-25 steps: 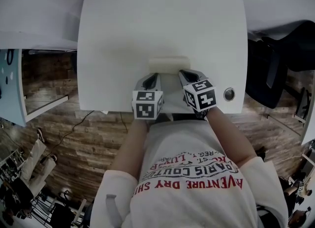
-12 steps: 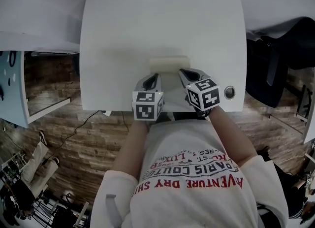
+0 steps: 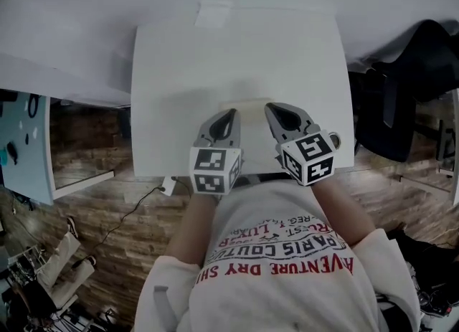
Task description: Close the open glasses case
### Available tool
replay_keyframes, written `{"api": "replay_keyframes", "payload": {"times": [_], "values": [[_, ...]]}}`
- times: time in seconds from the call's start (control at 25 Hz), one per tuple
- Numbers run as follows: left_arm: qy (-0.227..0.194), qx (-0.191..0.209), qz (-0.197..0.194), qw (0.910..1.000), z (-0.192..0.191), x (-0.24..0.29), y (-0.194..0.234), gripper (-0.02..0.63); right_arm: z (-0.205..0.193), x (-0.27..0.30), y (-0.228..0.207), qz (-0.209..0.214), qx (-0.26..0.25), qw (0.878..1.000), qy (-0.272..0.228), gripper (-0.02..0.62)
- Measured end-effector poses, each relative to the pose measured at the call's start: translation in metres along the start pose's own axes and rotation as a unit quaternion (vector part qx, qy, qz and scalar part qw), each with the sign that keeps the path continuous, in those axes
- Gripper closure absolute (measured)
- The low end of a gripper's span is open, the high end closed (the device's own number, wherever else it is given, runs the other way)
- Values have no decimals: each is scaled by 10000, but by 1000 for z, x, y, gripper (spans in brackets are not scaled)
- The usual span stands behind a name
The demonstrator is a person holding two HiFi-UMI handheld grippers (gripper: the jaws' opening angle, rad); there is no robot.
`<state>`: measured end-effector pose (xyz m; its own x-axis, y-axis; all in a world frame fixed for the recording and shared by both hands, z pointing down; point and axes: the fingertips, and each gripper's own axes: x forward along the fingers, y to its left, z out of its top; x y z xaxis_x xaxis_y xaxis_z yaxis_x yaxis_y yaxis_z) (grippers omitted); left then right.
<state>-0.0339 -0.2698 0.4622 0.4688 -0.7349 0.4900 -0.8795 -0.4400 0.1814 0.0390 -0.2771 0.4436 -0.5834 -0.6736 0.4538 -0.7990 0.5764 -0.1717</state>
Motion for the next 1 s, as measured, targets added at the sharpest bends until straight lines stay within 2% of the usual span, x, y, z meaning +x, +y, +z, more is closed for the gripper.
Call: {"api": "replay_keyframes", "payload": {"times": [0.24,0.48,0.72,1.0], "values": [[-889,434,-264,9947,56,-49,-15,609,47,-38,20,-376,-434,9933,-1006,583],[-1633,651,-472,9833,85,-90,-24,609,67,-66,37,-754,-558,9821,-1633,584],[-1827,949,-510,9773,86,-107,-24,609,61,-74,51,-979,-504,9792,-1707,584],[-1803,991,-602,9768,78,-113,-25,609,50,-74,58,-1117,-329,9804,-1587,584]]}}
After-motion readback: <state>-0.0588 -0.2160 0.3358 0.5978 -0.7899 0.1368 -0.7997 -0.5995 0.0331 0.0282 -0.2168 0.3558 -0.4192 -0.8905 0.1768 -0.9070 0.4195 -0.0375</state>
